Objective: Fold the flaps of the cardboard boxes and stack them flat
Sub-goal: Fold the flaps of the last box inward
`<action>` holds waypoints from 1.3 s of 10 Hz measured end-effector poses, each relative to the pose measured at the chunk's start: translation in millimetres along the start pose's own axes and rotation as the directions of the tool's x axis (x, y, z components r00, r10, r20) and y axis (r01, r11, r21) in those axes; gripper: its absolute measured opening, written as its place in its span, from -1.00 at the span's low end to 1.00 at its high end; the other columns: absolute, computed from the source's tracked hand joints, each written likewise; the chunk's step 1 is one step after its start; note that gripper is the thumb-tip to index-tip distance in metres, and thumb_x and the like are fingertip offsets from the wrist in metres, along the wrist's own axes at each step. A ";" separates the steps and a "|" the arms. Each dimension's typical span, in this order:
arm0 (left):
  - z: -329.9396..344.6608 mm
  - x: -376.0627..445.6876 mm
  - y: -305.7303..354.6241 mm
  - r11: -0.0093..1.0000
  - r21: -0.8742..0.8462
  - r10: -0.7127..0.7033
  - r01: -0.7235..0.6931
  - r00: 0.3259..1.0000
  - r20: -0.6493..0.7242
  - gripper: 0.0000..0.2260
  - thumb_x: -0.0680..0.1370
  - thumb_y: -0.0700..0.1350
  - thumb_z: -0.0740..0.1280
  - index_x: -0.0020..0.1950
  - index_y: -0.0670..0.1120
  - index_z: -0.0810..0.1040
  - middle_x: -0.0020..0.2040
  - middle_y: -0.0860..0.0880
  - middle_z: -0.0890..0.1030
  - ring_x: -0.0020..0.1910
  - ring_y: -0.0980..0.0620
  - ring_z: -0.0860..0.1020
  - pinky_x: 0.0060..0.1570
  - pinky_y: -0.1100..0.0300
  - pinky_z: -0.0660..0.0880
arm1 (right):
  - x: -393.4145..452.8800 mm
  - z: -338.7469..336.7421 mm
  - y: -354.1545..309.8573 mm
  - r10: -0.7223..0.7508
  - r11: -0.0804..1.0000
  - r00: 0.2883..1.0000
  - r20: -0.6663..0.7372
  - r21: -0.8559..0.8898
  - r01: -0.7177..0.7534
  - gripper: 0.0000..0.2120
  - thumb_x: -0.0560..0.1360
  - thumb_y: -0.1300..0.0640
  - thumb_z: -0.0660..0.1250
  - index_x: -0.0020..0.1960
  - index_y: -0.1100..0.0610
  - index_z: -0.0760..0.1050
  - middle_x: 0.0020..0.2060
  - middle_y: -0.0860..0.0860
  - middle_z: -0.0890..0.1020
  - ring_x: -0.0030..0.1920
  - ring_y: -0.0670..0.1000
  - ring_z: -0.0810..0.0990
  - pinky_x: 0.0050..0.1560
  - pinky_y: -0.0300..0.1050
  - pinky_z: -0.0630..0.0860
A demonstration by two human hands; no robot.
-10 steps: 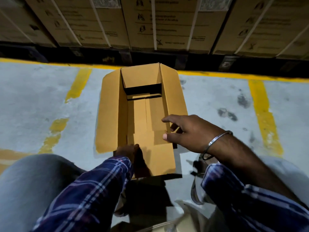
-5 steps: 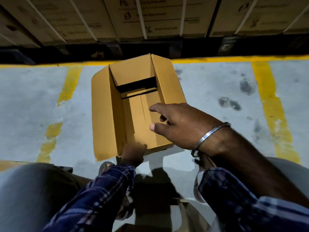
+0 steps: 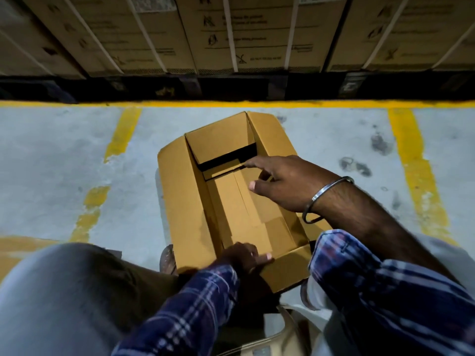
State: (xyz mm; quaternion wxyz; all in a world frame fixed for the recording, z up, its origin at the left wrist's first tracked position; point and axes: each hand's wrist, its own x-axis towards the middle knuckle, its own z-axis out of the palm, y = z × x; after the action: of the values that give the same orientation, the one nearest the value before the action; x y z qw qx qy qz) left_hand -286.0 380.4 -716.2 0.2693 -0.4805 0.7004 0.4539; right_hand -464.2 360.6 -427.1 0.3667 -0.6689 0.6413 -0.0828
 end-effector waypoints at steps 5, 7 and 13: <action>-158.4 155.6 -95.8 0.758 -0.651 -0.297 0.020 0.900 -0.318 -0.27 0.38 0.27 0.39 0.46 -0.09 0.47 0.43 -0.16 0.53 0.35 -0.22 0.53 0.35 -0.18 0.49 | 71.4 3.9 -5.6 -0.011 0.953 0.985 0.172 -0.298 0.062 -0.66 0.67 -0.02 0.20 0.43 -0.10 0.37 0.33 -0.01 0.53 0.30 0.11 0.50 0.23 0.08 0.50; -193.8 179.2 -72.1 0.985 -0.174 -0.084 0.019 0.924 -0.372 -0.24 0.46 0.36 0.25 0.50 -0.10 0.38 0.50 -0.19 0.42 0.36 -0.21 0.48 0.33 -0.14 0.48 | 76.5 -6.4 -0.6 -0.005 0.962 0.977 0.214 -0.265 0.063 -0.62 0.66 -0.10 0.17 0.30 -0.41 0.03 0.32 -0.08 0.50 0.33 0.08 0.47 0.30 0.07 0.47; -226.9 149.6 -56.2 0.968 0.101 -0.173 0.228 0.908 -0.382 -0.34 0.65 -0.06 0.33 0.64 -0.22 0.10 0.67 -0.20 0.08 0.55 -0.26 0.27 0.42 -0.12 0.36 | 125.4 41.3 14.9 0.053 0.912 0.970 0.238 -0.407 0.050 -0.48 0.60 -0.17 0.28 0.51 -0.09 0.28 0.28 0.04 0.52 0.22 0.11 0.51 0.21 0.09 0.52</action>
State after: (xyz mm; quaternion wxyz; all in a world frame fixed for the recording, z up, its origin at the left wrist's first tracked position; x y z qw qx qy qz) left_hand -279.9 106.2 -758.6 0.2114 -0.6064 0.7161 0.2733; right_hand -431.5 262.6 -510.7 0.2944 -0.7353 0.5950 0.1365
